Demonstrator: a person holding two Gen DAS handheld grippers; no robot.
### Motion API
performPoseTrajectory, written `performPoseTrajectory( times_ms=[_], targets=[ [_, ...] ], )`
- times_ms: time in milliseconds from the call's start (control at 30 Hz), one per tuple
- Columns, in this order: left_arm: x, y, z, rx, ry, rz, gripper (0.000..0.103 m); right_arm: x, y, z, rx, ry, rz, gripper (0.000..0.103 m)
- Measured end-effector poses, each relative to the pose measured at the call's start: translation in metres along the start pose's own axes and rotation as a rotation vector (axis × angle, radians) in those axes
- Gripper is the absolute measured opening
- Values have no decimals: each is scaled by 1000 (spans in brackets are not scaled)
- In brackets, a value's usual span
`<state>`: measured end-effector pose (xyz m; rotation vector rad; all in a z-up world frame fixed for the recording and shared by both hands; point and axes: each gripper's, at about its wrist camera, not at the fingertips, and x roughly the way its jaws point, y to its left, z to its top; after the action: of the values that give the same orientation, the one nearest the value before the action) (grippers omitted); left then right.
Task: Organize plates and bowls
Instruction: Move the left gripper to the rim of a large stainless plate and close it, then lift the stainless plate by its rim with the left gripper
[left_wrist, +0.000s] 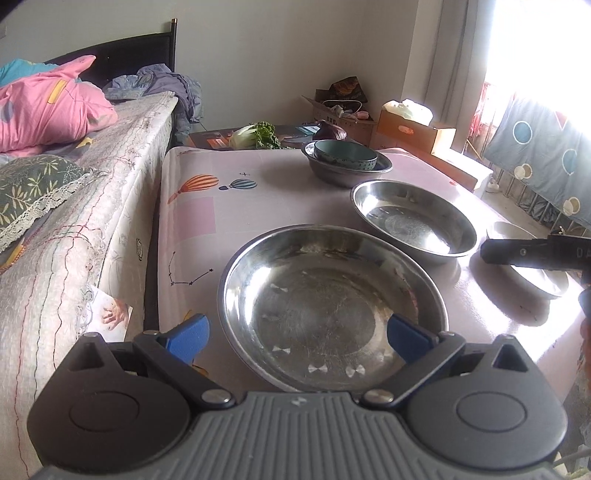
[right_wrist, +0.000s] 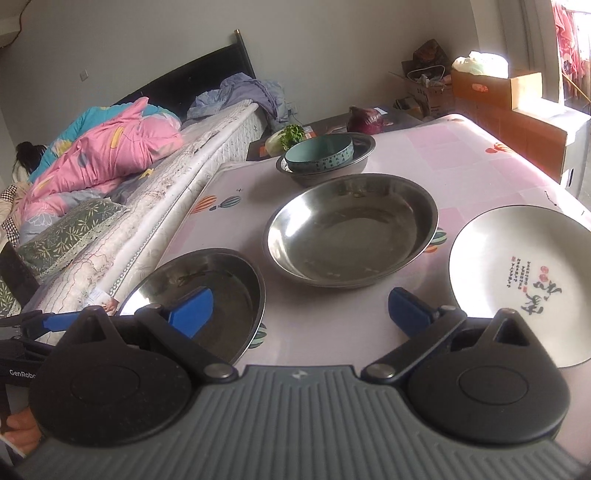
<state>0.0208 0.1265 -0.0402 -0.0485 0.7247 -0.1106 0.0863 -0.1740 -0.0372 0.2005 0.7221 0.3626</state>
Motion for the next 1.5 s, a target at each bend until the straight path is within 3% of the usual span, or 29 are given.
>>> performPoseTrajectory(
  times_ms=[167, 267, 467, 533, 667, 733, 1233, 1500],
  targets=[
    [9, 3, -3, 29, 0, 38, 102, 38, 15, -1, 5, 54, 39, 96],
    [15, 6, -2, 32, 13, 48, 94, 56, 23, -1, -16, 80, 43, 89],
    [32, 20, -2, -29, 70, 44, 69, 85, 31, -1, -44, 117, 43, 62],
    [36, 24, -2, -58, 87, 31, 63, 89, 30, 1, -50, 125, 53, 47],
    [40, 28, -3, -103, 102, 1, 44, 95, 31, 1, -81, 139, 68, 31],
    [39, 27, -3, -112, 106, -2, 44, 97, 32, 1, -83, 145, 86, 24],
    [14, 4, -22, -72, 176, -73, 44, 62, 18, -12, -109, 186, 99, 24],
    [15, 3, -21, -77, 175, -44, 44, 57, 16, -17, -120, 173, 78, 24]
  ],
)
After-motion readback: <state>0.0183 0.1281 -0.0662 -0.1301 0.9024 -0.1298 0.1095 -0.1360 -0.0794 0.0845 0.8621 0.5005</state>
